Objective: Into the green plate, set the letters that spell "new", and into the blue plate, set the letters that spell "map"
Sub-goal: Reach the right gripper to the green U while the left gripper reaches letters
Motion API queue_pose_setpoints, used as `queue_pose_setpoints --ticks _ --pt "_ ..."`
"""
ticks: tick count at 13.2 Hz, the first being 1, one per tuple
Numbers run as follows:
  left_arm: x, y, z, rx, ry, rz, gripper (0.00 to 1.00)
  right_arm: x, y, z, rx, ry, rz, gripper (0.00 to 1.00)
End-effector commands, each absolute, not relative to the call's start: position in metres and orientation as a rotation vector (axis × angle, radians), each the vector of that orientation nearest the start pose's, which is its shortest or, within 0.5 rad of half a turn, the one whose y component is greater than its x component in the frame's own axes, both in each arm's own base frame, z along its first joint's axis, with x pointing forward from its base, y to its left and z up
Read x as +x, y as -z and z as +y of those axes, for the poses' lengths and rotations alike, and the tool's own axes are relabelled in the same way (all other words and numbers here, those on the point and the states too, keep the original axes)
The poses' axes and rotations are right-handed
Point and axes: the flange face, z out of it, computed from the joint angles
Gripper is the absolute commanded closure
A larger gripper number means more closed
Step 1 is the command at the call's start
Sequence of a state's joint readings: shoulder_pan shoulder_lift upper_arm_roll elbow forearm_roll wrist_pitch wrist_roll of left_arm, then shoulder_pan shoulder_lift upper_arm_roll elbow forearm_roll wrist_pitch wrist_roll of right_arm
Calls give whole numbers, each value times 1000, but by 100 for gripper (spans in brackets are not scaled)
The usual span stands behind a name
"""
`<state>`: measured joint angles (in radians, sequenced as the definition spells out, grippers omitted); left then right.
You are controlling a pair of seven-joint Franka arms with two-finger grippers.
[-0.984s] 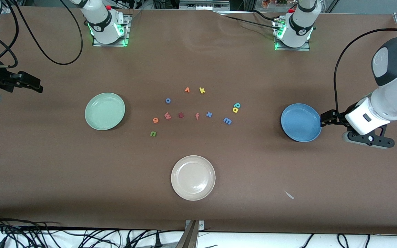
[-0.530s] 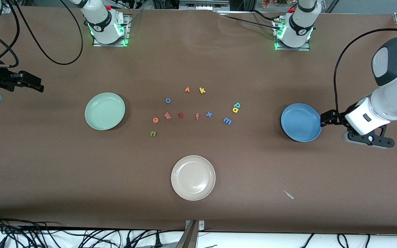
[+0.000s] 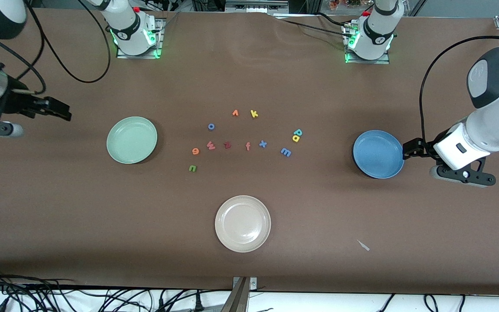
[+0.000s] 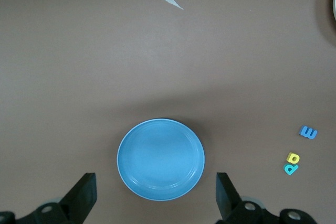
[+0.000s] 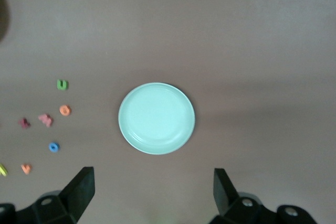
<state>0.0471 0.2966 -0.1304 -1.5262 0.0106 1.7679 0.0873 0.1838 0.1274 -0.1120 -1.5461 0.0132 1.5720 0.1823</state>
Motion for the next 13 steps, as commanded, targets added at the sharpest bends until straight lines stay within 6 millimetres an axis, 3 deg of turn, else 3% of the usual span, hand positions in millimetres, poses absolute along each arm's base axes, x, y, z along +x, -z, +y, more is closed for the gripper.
queue_pose_setpoints --ticks 1,4,7,10,13 --pt "641 -487 -43 -3163 -86 274 0 594 -548 79 -3162 -131 276 0" --pt "642 -484 -43 -3164 -93 274 1 603 -522 114 -3170 -133 296 0" --pt "643 -476 -46 -3173 -116 273 0 607 -481 150 -3191 -219 250 0" --pt "643 -451 -57 -3174 -180 282 0 614 -438 175 -3203 -276 201 0" --pt "644 -429 -67 -3173 -237 285 0 608 -397 206 -3197 -202 364 0"
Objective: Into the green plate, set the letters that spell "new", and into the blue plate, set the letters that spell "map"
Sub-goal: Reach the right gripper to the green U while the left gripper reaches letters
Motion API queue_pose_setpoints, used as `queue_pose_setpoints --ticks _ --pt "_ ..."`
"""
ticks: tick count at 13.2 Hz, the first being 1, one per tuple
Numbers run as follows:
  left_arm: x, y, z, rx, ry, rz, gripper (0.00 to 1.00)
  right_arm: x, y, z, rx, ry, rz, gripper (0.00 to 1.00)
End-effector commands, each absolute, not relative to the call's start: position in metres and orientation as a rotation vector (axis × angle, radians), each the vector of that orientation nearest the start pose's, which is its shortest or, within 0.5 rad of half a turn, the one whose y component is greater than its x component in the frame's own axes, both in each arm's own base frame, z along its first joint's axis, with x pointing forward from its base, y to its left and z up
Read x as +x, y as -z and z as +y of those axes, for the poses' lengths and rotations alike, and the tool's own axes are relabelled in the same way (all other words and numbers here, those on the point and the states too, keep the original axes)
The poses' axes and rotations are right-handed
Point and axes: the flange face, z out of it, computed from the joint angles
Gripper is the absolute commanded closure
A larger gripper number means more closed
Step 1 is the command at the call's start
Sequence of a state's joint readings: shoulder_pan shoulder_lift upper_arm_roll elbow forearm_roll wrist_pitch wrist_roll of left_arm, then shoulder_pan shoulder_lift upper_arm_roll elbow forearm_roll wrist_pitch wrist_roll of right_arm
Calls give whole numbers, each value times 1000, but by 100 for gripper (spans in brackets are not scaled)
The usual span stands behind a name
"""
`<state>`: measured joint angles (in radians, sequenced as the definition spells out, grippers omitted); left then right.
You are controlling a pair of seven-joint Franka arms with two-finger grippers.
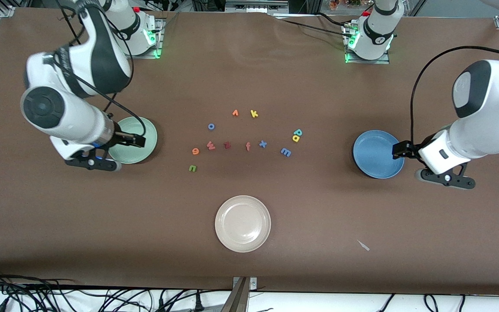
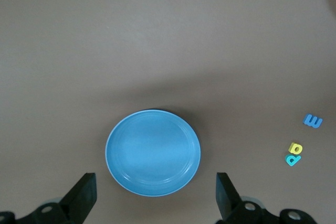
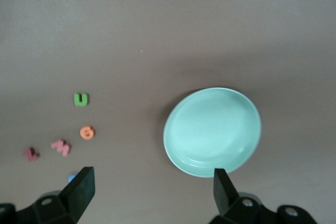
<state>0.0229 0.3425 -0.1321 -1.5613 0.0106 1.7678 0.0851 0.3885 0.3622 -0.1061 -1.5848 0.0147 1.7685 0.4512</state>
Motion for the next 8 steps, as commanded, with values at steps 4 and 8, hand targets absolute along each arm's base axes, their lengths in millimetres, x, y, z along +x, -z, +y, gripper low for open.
queue_pose_setpoints --ticks 4,8 --pt "642 -391 -110 -3157 -336 136 0 606 -307 241 -3176 -80 443 1" --pt "641 -347 -150 -3191 -325 -132 0 588 -266 283 -3185 -88 487 9"
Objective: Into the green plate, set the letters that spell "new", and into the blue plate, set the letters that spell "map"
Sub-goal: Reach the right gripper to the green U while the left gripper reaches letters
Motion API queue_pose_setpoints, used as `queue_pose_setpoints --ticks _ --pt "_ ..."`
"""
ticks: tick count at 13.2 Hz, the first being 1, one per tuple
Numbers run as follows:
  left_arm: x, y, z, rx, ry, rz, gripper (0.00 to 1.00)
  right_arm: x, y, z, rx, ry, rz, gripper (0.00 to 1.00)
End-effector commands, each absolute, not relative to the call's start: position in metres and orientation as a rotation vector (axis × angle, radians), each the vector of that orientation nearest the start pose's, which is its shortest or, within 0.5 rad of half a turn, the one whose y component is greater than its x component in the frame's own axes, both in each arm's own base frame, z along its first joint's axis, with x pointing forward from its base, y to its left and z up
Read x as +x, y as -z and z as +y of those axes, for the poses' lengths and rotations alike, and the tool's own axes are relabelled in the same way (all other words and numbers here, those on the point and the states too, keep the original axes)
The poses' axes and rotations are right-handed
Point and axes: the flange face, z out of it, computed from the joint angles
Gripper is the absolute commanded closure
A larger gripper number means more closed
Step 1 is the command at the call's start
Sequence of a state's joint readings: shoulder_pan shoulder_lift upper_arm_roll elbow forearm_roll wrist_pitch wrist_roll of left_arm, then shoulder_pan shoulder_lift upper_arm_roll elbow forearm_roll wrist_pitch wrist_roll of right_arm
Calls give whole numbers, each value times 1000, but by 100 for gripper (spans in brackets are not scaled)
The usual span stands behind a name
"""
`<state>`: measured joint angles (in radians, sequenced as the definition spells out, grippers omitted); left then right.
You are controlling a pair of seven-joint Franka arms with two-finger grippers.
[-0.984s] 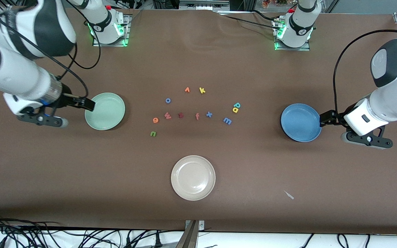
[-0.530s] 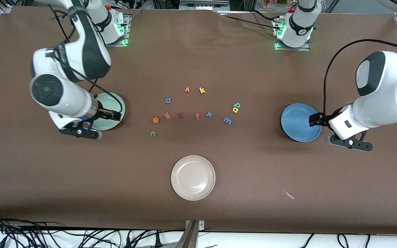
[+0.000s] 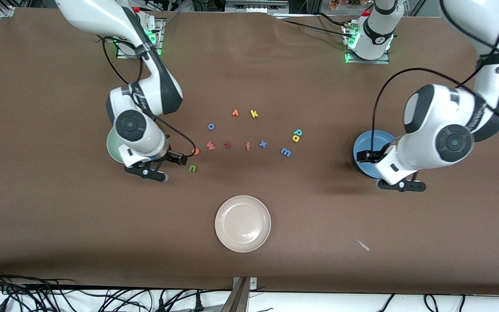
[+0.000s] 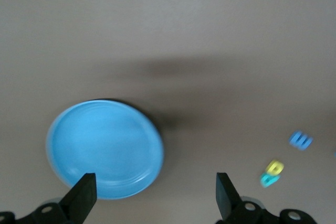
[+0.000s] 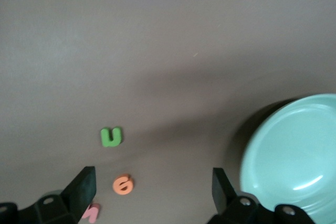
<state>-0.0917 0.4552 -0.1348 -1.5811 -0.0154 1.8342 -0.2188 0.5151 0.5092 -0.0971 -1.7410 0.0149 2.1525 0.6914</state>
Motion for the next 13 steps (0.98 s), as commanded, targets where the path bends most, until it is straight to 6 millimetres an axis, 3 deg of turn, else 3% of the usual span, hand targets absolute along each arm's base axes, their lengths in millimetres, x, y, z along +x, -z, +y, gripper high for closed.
queue_pose_setpoints --ticks 1,5,8,11,13 --pt "634 -338 -162 -3202 -345 -139 1 584 -261 289 -3190 -96 486 16" --pt "602 -312 -221 -3247 -406 -145 2 583 -227 303 -3184 -33 445 34" --pt "562 -281 -260 -3271 -332 -182 7 589 -222 305 -3147 46 442 35" --pt "529 -253 -297 -3279 -297 -177 8 590 -192 308 -3132 90 436 35" --pt "520 -236 -307 -3249 -276 -158 9 589 -191 307 -3133 88 436 35"
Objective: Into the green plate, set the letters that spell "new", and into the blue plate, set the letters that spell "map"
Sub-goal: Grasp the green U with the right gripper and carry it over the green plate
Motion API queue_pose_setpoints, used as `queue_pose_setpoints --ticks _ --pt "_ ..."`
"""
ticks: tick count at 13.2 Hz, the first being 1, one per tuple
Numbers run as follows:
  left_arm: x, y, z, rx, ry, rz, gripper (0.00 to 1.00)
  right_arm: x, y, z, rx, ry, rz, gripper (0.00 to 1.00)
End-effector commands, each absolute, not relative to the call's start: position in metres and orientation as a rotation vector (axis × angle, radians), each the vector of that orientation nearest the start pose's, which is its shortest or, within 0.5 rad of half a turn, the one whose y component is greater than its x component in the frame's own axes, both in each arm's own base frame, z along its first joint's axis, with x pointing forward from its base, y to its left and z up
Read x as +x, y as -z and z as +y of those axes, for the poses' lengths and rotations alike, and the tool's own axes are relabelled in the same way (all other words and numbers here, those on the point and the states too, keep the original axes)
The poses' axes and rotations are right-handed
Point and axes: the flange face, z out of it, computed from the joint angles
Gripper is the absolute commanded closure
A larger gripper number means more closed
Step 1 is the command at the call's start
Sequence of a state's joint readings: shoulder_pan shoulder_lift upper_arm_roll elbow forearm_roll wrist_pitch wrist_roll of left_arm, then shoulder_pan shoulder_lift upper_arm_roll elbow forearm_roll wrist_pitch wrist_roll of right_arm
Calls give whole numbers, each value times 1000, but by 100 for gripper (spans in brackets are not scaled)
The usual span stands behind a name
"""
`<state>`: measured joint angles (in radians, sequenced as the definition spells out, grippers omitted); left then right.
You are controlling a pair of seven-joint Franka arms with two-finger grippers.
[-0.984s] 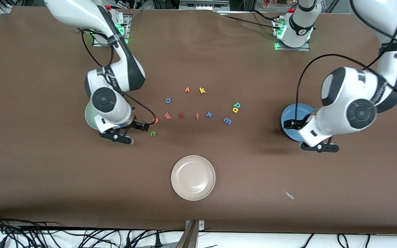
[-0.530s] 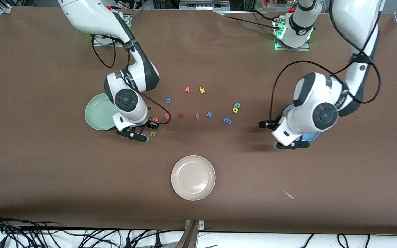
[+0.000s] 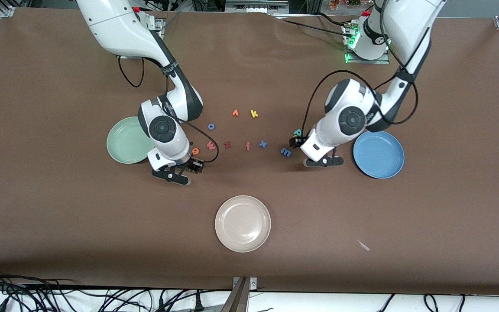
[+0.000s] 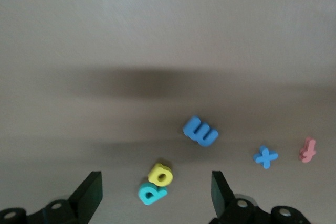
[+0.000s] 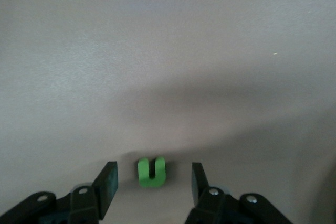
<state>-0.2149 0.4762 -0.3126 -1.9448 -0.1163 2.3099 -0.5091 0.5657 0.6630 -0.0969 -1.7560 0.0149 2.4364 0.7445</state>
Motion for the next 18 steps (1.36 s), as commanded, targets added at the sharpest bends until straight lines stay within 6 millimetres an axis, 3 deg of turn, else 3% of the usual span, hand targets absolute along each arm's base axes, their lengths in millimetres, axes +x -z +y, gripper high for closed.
queue_pose_setpoints --ticks 1,4,9,12,15,18 --pt "515 -227 -313 -3229 -280 -146 10 589 -190 307 -3133 88 436 35" --pt "510 -207 -323 -3211 -246 -148 11 586 -184 313 -3132 94 419 36" --pt "496 -191 -331 -3185 -275 -129 12 584 -182 313 -3135 88 417 57" --pt "495 -188 -330 -3178 -279 -129 13 581 -177 317 -3143 83 400 65" --pt "492 -182 -334 -3179 -283 -124 13 580 -175 317 -3147 81 397 66" --pt "491 -179 -334 -3176 -290 -124 13 580 -177 317 -3150 79 383 75"
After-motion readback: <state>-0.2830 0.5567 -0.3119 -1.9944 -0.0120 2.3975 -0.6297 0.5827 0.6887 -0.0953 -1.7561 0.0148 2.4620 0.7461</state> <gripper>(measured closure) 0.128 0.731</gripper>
